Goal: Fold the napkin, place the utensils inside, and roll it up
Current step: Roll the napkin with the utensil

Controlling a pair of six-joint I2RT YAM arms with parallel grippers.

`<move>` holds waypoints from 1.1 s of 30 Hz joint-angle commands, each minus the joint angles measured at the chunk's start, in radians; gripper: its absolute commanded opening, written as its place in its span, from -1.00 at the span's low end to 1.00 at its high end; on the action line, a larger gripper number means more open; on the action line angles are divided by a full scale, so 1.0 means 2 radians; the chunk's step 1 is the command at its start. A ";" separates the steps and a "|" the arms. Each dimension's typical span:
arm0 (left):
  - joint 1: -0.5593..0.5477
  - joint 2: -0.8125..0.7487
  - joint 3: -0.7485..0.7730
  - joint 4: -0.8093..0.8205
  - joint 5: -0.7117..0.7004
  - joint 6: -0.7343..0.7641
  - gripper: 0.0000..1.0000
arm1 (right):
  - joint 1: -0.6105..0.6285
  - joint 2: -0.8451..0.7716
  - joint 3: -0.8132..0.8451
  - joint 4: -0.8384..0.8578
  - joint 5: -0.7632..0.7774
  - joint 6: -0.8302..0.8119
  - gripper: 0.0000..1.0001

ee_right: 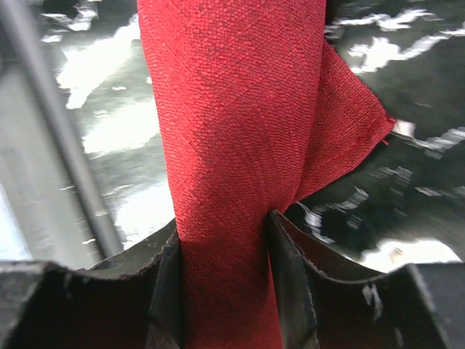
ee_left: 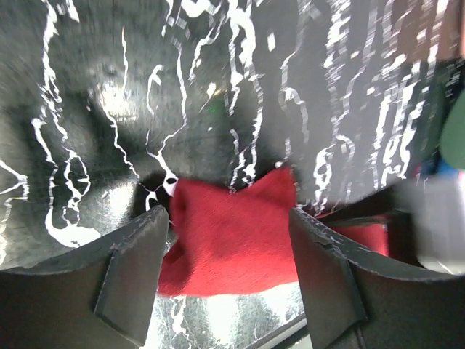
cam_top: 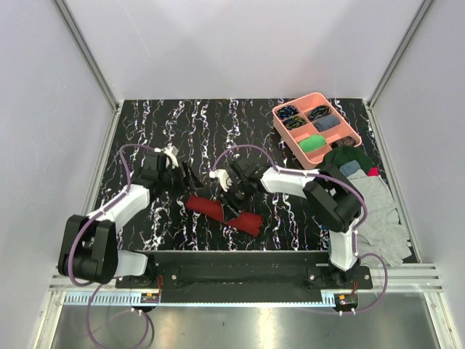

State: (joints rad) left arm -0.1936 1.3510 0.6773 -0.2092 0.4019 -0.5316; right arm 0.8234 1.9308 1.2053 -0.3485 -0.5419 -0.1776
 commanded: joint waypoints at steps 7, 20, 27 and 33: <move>0.003 -0.065 -0.059 0.057 -0.007 -0.005 0.36 | -0.052 0.096 0.053 -0.067 -0.231 0.034 -0.03; -0.003 -0.131 -0.132 0.130 0.023 -0.022 0.20 | -0.076 0.135 0.079 -0.077 -0.241 0.039 -0.09; -0.017 -0.091 -0.131 0.143 0.042 -0.023 0.02 | -0.076 0.138 0.080 -0.078 -0.232 0.043 -0.08; -0.022 -0.047 -0.117 0.125 0.028 -0.023 -0.62 | -0.076 0.114 0.079 -0.077 -0.202 0.044 0.07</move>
State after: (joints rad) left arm -0.2272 1.2213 0.4110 0.0261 0.4454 -0.5797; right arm 0.6739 2.1876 1.3548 -0.4835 -1.0756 -0.0746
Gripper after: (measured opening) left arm 0.263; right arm 0.503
